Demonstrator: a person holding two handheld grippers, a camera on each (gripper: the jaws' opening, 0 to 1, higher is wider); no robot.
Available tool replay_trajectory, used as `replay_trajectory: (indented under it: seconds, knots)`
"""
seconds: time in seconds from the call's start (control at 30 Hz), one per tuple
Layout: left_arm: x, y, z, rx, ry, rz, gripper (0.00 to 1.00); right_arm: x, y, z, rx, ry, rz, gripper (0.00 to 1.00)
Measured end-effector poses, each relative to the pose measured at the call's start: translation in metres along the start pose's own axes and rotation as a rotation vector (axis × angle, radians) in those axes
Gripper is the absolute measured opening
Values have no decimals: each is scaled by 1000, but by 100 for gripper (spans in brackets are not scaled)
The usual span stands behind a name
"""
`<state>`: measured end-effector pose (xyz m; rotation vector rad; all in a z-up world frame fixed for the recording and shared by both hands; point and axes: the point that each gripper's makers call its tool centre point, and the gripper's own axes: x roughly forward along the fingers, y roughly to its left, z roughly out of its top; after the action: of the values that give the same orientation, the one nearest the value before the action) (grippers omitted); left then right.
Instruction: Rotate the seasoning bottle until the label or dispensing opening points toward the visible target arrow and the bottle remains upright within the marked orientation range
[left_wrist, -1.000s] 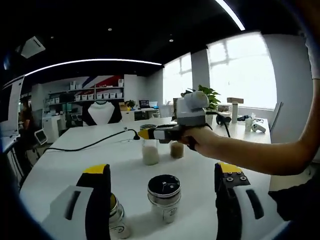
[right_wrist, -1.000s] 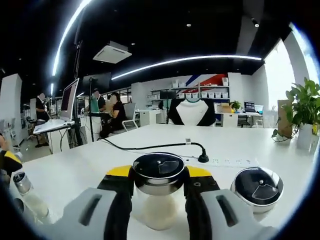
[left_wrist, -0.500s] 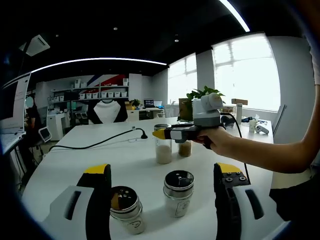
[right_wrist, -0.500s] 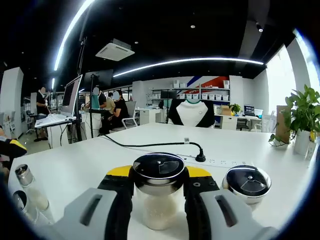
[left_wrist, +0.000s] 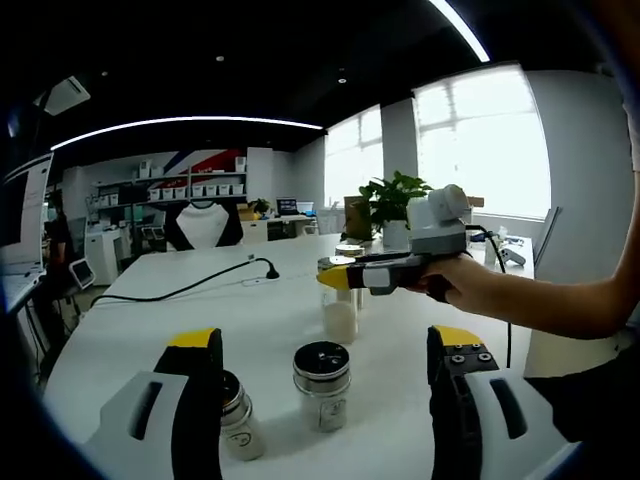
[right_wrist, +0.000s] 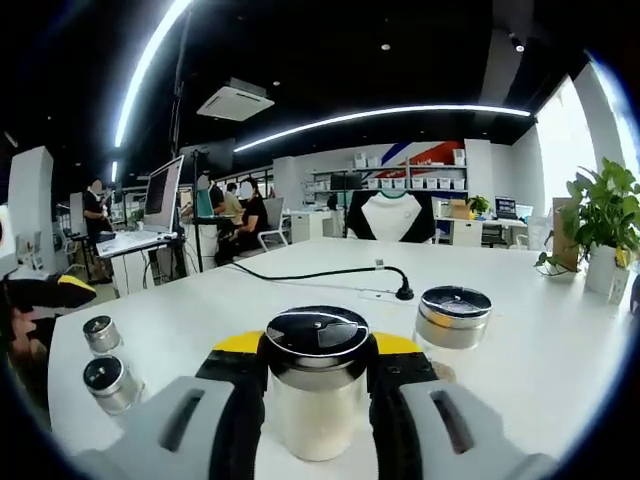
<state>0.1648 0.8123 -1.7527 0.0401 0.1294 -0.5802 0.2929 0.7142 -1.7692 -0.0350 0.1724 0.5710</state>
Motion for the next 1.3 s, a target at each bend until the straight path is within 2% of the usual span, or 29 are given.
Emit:
replay_trajectory:
  seconds: [0.33,0.47,0.57,0.77,0.87,0.97,1.1,1.17,1.2,1.27,1.3]
  knots:
    - [-11,-29,2,24,-3,-52,87,-56,18,-14,17,0,35,36]
    - [-12,-37,-1,28,7,-69,87,-69,26,-17,20,7,50,36]
    - [-12,-43,-3,15,8,-82,87,-80,37,-22,-8,25,71,36]
    - [-11,-64,-14,-2,21,-119,87,-96,53,-24,-31,51,129,36]
    - [-11,-70,-18,-8,36,-136,87,-105,60,-24,-2,56,151,36]
    - [-15,-81,-17,-8,35,-178,82,-117,67,-18,29,39,170,36]
    - [-15,-89,-14,-3,30,-223,82,-132,77,-9,49,13,185,36]
    - [-14,-97,-14,-2,33,-271,79,-136,81,-5,49,7,198,36]
    - [-14,-104,-13,-18,28,-315,77,-138,85,-2,46,5,208,36]
    - [-10,-106,-12,-44,27,-328,70,-142,92,3,41,6,228,36]
    - [-10,-113,-15,-42,42,-369,69,-144,95,7,40,2,240,36]
